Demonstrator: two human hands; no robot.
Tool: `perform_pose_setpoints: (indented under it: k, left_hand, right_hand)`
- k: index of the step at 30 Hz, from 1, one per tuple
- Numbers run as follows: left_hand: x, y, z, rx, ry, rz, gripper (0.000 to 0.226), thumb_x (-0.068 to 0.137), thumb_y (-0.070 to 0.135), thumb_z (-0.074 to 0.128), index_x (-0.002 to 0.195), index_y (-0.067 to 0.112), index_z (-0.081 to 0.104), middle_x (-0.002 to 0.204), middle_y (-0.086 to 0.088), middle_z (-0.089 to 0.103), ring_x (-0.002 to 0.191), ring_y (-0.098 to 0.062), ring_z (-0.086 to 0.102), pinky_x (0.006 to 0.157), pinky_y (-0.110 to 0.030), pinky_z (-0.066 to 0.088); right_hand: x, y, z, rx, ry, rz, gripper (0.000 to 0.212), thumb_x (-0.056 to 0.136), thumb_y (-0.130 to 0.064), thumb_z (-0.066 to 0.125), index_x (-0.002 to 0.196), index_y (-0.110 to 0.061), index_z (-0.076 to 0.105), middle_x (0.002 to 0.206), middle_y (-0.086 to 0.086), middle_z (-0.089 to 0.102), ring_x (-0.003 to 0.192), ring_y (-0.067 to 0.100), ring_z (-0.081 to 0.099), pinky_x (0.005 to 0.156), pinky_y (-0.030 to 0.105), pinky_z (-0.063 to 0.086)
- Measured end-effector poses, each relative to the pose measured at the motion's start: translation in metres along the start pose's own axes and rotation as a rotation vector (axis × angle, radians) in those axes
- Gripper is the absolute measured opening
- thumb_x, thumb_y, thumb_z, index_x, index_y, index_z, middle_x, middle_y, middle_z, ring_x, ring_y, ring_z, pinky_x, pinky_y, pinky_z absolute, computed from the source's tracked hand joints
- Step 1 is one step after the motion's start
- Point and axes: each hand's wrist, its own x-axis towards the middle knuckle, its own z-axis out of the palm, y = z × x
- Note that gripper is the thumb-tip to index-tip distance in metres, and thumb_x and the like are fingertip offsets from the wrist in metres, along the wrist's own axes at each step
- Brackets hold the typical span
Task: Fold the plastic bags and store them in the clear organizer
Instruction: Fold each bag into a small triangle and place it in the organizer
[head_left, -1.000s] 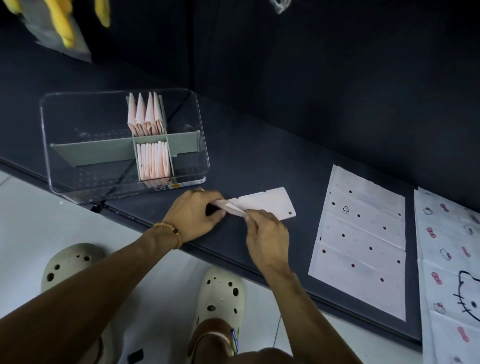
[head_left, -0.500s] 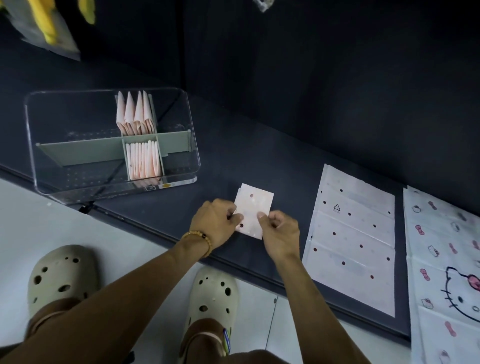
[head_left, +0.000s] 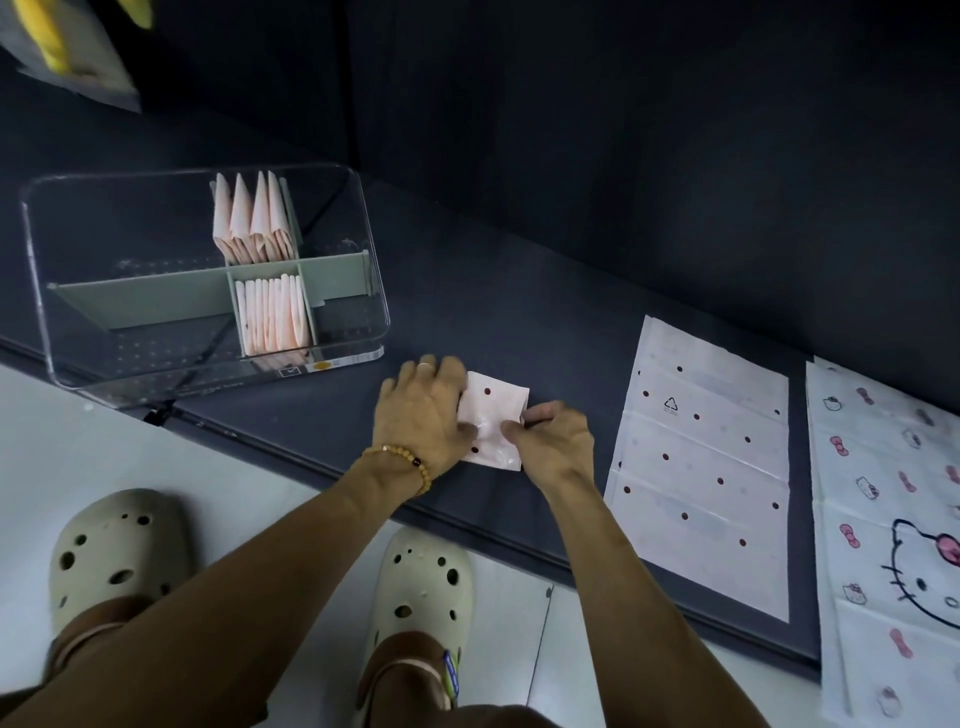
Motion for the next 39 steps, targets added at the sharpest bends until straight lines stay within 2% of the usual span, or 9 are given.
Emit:
perform_pose_setpoints:
  k: [4, 7, 11, 15, 22, 25, 27, 30, 39]
  left_hand:
    - [0.008, -0.01, 0.007, 0.142, -0.235, 0.454, 0.051, 0.094, 0.024, 0.048, 0.142, 0.032, 0.034, 0.157, 0.007, 0.016, 0.146, -0.017, 0.003, 0.116, -0.038, 0.008]
    - [0.012, -0.015, 0.009, 0.252, -0.172, 0.526, 0.045, 0.096, 0.037, 0.04, 0.141, 0.035, 0.035, 0.15, 0.005, 0.029, 0.135, -0.021, 0.022, 0.102, -0.037, 0.025]
    - [-0.001, -0.005, 0.013, 0.23, -0.077, 0.471, 0.042, 0.093, 0.047, 0.043, 0.131, 0.032, 0.049, 0.126, -0.001, 0.043, 0.11, -0.023, 0.039, 0.093, -0.035, 0.039]
    - [-0.015, 0.001, 0.023, 0.155, 0.034, 0.341, 0.039, 0.09, 0.044, 0.046, 0.123, 0.026, 0.056, 0.119, -0.002, 0.047, 0.103, -0.024, 0.043, 0.087, -0.036, 0.045]
    - [-0.017, 0.005, 0.022, 0.242, 0.101, 0.388, 0.04, 0.087, 0.042, 0.045, 0.119, 0.022, 0.059, 0.128, 0.0, 0.05, 0.117, -0.025, 0.043, 0.093, -0.039, 0.037]
    - [-0.006, 0.009, 0.024, 0.238, 0.022, 0.664, 0.044, 0.086, 0.023, 0.052, 0.129, 0.014, 0.054, 0.15, -0.002, 0.037, 0.143, -0.023, 0.022, 0.118, -0.04, 0.014]
    - [0.0, 0.019, 0.031, 0.22, -0.132, 0.788, 0.056, 0.092, 0.015, 0.043, 0.146, 0.013, 0.031, 0.157, -0.001, 0.021, 0.146, -0.016, 0.007, 0.118, -0.028, -0.003]
    - [0.004, 0.026, 0.044, 0.17, -0.183, 0.75, 0.061, 0.095, 0.015, 0.039, 0.151, 0.014, 0.014, 0.16, 0.001, 0.009, 0.146, -0.009, 0.0, 0.113, -0.018, -0.012]
    - [0.019, -0.015, 0.027, 0.144, -0.196, 0.664, 0.054, 0.101, 0.022, 0.029, 0.151, 0.02, 0.01, 0.159, 0.01, 0.004, 0.141, 0.001, -0.007, 0.116, -0.021, -0.009]
  right_hand:
    - [0.003, 0.003, -0.001, 0.007, -0.039, 0.011, 0.021, 0.077, -0.025, 0.077, 0.069, -0.028, 0.058, 0.072, -0.01, 0.065, 0.074, 0.011, 0.064, 0.065, 0.024, 0.052]
    - [0.005, 0.003, -0.004, -0.078, -0.005, -0.017, 0.013, 0.082, -0.025, 0.072, 0.075, -0.025, 0.062, 0.077, -0.008, 0.066, 0.082, 0.016, 0.067, 0.068, 0.025, 0.051]
    - [-0.003, 0.01, -0.011, -0.341, 0.349, -0.276, 0.015, 0.089, -0.01, 0.057, 0.1, -0.012, 0.066, 0.101, 0.007, 0.064, 0.095, 0.028, 0.057, 0.08, 0.034, 0.044]
    - [-0.027, 0.041, -0.008, -0.54, 0.399, -0.566, 0.026, 0.086, -0.01, 0.063, 0.111, -0.003, 0.067, 0.119, 0.014, 0.065, 0.105, 0.035, 0.06, 0.086, 0.043, 0.048]
    - [-0.04, 0.075, 0.012, -0.658, 0.32, -0.458, 0.049, 0.099, -0.027, 0.04, 0.14, -0.002, 0.046, 0.15, 0.012, 0.039, 0.142, 0.026, 0.033, 0.115, 0.046, 0.025]
    - [-0.039, 0.075, 0.012, -0.66, 0.317, -0.467, 0.053, 0.096, -0.032, 0.036, 0.141, -0.004, 0.046, 0.151, 0.01, 0.038, 0.143, 0.023, 0.03, 0.117, 0.043, 0.023]
    - [-0.037, 0.075, 0.012, -0.665, 0.315, -0.469, 0.056, 0.097, -0.036, 0.028, 0.142, -0.007, 0.044, 0.152, 0.008, 0.037, 0.144, 0.021, 0.027, 0.117, 0.042, 0.02]
    - [-0.037, 0.075, 0.011, -0.647, 0.32, -0.473, 0.059, 0.096, -0.039, 0.023, 0.144, -0.009, 0.043, 0.153, 0.006, 0.036, 0.145, 0.02, 0.025, 0.117, 0.041, 0.019]
    - [-0.034, 0.079, 0.009, -0.667, 0.279, -0.458, 0.057, 0.097, -0.038, 0.031, 0.146, -0.009, 0.037, 0.156, 0.005, 0.028, 0.147, 0.019, 0.019, 0.119, 0.038, 0.01]
